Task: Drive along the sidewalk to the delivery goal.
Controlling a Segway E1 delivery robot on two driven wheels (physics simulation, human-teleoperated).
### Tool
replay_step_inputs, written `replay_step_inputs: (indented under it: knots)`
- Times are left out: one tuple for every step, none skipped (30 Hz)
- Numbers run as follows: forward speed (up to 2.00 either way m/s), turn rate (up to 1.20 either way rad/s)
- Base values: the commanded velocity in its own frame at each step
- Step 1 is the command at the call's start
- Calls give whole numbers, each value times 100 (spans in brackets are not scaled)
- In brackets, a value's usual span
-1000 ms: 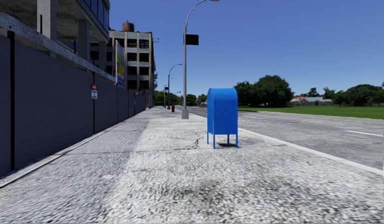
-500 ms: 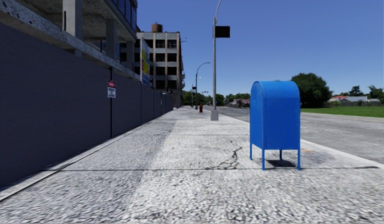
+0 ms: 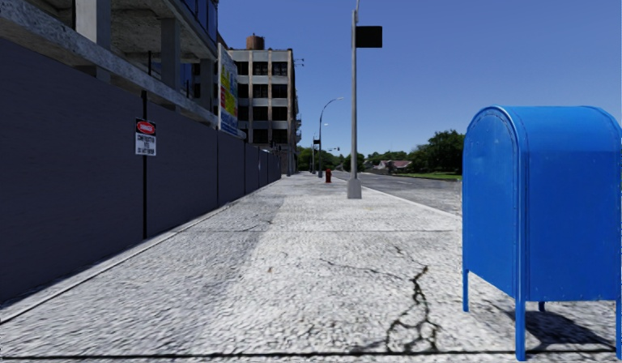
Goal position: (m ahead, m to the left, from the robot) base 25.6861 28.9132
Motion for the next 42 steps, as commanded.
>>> replay_step_inputs:
  knots:
    - [200,15]
    - [200,15]
    - [200,15]
    - [200,15]
    - [200,15]
    - [200,15]
    - [200,15]
    - [200,15]
    - [200,15]
    - [200,15]
    - [200,15]
    - [200,15]
    - [200,15]
    - [200,15]
    - [200,15]
    - [200,15]
    - [200,15]
    - [200,15]
    - [200,15]
    - [200,15]
    - [200,15]
    - [200,15]
    - [200,15]
    - [200,15]
    - [200,15]
    - [200,15]
    - [200,15]
    - [200,15]
    - [200,15]
    - [200,15]
    - [200,15]
    - [200,15]
    - [200,15]
    - [200,15]
    - [200,15]
    - [200,15]
    - [200,15]
    - [200,15]
    - [200,15]
    - [200,15]
    - [200,14]
    - [200,14]
